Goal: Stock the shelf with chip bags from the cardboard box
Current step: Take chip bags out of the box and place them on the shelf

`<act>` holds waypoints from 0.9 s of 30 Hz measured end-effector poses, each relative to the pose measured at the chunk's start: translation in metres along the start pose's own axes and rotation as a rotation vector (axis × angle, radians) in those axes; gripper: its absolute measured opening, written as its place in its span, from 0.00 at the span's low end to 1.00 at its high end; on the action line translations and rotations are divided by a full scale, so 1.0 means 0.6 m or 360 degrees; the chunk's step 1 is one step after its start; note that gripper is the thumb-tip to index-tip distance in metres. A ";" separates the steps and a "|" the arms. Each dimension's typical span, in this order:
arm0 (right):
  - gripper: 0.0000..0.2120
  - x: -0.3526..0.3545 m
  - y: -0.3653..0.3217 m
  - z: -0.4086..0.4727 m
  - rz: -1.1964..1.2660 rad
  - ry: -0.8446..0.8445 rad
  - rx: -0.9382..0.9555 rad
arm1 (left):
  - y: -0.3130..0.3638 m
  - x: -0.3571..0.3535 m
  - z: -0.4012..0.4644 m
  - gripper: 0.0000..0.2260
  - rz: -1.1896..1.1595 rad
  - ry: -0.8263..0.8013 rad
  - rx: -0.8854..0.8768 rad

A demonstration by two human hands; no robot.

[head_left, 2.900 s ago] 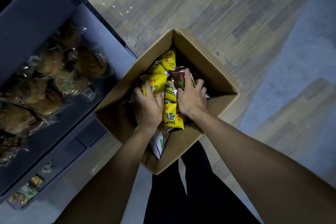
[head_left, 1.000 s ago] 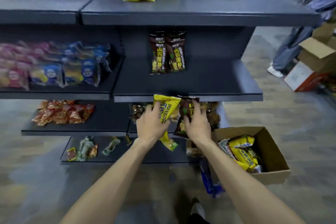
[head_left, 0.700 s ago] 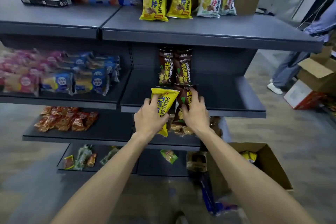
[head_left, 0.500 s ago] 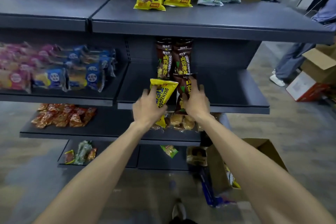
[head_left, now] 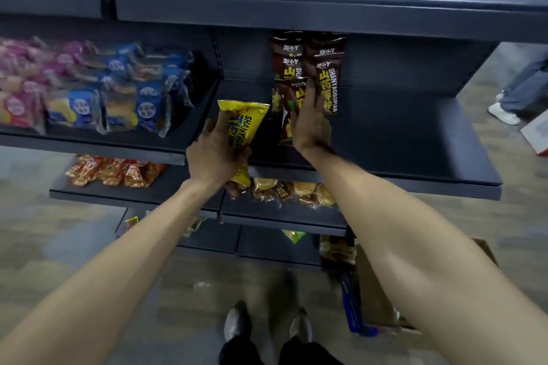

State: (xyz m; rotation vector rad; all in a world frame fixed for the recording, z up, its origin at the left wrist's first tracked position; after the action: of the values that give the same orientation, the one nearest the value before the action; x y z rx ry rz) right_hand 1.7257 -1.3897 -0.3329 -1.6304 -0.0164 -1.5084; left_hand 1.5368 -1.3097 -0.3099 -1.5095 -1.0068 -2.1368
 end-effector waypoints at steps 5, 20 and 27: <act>0.35 -0.062 -0.020 0.057 0.0000 0.0235 0.0019 | -0.046 -0.005 0.028 0.30 -0.0029 -0.0022 0.0006; 0.31 -0.146 -0.033 0.077 -0.0279 0.0524 -0.0258 | -0.119 -0.036 0.092 0.28 -0.0231 -0.0088 -0.0173; 0.33 -0.128 -0.047 0.019 -0.0239 0.0242 -0.0239 | -0.102 -0.022 0.093 0.31 -0.0310 -0.0114 -0.0269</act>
State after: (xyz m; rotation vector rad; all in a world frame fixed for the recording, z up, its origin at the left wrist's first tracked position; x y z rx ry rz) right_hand 1.6996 -1.3252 -0.3769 -1.6578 0.0609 -1.7825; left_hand 1.5415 -1.2292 -0.3331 -1.6360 -1.0594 -2.3701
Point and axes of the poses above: each hand's wrist, its own z-axis towards the middle knuckle, its own x-axis out of the back of the hand, y = z × x, the point moved 3 cm from there along z, towards the middle knuckle, and after that the axes turned 8 degrees about -y, right-handed, at the moved point
